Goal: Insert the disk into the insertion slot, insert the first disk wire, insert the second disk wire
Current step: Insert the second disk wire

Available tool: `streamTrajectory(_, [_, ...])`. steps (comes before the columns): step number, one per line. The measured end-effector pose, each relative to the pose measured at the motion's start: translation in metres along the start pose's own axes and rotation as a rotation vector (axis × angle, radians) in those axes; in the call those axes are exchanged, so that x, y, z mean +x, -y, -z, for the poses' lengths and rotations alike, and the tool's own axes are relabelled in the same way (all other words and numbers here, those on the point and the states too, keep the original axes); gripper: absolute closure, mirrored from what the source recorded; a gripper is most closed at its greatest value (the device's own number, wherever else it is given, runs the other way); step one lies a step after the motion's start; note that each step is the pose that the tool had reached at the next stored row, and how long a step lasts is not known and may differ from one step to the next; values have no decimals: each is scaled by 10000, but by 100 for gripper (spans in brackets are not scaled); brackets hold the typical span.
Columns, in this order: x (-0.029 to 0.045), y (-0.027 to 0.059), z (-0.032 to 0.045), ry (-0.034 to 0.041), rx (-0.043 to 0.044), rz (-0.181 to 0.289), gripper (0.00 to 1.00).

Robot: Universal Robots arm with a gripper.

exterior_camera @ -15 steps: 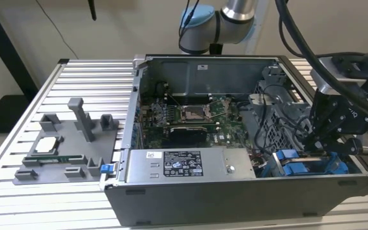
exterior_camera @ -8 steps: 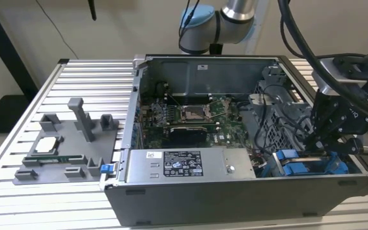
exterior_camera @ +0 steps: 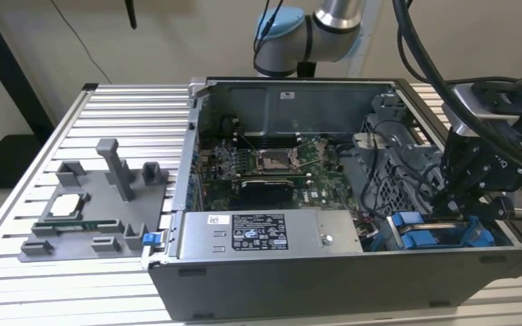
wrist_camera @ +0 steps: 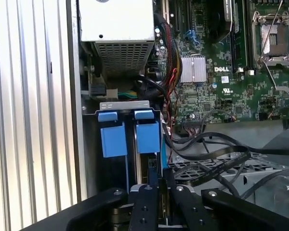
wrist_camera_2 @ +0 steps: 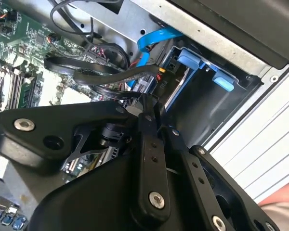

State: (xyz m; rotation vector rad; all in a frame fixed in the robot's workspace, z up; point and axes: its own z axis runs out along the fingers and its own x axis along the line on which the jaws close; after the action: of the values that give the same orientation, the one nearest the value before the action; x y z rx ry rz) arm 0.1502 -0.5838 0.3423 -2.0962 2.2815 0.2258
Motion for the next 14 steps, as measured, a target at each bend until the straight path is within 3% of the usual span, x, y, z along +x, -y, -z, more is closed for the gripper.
streamTrajectory(14, [16,5,-49,-31,2,-2,100])
